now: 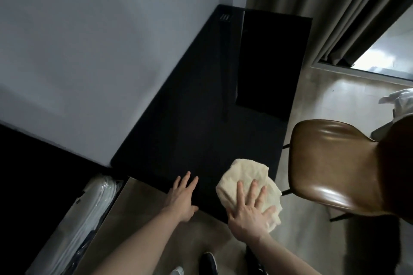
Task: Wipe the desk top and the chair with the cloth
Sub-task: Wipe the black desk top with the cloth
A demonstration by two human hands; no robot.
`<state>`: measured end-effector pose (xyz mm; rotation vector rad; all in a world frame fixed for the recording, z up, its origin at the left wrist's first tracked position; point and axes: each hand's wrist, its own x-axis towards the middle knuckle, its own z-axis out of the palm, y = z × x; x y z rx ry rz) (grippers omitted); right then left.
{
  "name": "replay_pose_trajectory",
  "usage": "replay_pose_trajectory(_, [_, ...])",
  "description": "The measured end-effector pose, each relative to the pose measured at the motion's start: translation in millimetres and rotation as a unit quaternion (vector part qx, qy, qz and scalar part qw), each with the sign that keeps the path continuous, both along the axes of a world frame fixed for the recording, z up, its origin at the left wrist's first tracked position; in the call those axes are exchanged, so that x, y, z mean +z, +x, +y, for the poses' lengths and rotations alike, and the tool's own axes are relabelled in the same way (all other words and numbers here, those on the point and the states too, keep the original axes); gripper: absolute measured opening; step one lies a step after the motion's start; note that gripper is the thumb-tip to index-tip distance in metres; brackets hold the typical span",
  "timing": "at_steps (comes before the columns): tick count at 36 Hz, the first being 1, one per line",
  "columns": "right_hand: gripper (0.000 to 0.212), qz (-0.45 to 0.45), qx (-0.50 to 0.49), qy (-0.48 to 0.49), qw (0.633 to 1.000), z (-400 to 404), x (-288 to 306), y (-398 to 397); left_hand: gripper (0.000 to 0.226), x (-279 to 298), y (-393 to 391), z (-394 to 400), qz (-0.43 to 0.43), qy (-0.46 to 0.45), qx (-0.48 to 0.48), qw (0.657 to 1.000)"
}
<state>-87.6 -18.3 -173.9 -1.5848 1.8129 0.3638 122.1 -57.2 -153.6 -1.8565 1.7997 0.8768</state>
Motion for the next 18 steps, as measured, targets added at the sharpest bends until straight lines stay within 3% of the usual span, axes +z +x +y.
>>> replay_pose_trajectory(10, [0.091, -0.013, -0.042, 0.043, 0.998, -10, 11, 14, 0.087, 2, -1, 1, -0.006, -0.008, 0.014, 1.000])
replay_pose_trajectory(18, [0.090, -0.035, -0.053, 0.062, 0.996, -58, 13, -5, 0.099, -4, -20, -36, 0.004, 0.013, 0.040, 0.999])
